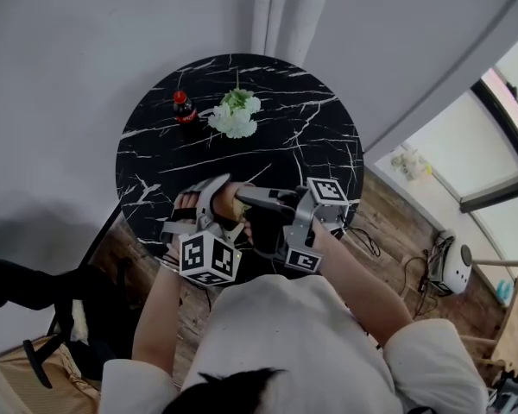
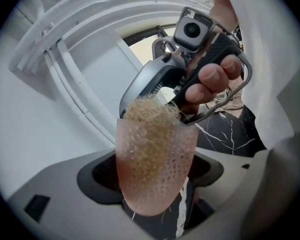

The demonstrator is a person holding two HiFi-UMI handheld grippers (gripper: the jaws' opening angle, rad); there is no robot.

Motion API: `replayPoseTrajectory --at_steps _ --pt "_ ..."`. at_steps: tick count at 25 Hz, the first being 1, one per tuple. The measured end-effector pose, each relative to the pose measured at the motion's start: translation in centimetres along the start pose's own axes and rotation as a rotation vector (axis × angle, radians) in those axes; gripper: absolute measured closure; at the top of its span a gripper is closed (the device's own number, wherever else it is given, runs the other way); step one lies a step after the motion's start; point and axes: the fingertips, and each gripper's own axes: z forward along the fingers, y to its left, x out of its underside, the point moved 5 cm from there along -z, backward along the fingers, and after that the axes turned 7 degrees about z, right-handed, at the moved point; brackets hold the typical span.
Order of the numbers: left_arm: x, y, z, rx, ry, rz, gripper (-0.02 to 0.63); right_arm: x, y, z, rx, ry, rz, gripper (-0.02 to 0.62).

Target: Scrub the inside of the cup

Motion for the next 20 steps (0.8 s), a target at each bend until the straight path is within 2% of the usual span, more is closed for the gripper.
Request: replayPoseTrajectory --at_steps 5,9,20 --pt "0.0 0.4 0.0 -0.024 -0.003 0.002 0.23 0.0 0.1 0.1 -0.037 -0.037 0.026 0.538" --pt "-0.3 0.7 -0.3 -0.078 -0.013 -0.002 0.23 0.2 0.4 0.0 -0.082 -0.102 0.093 0.538" --pt "-1.0 1.4 -1.0 -0.191 -0.032 0.021 0.23 1.0 1.2 -0.3 -0.173 -0.229 0.153 0.538"
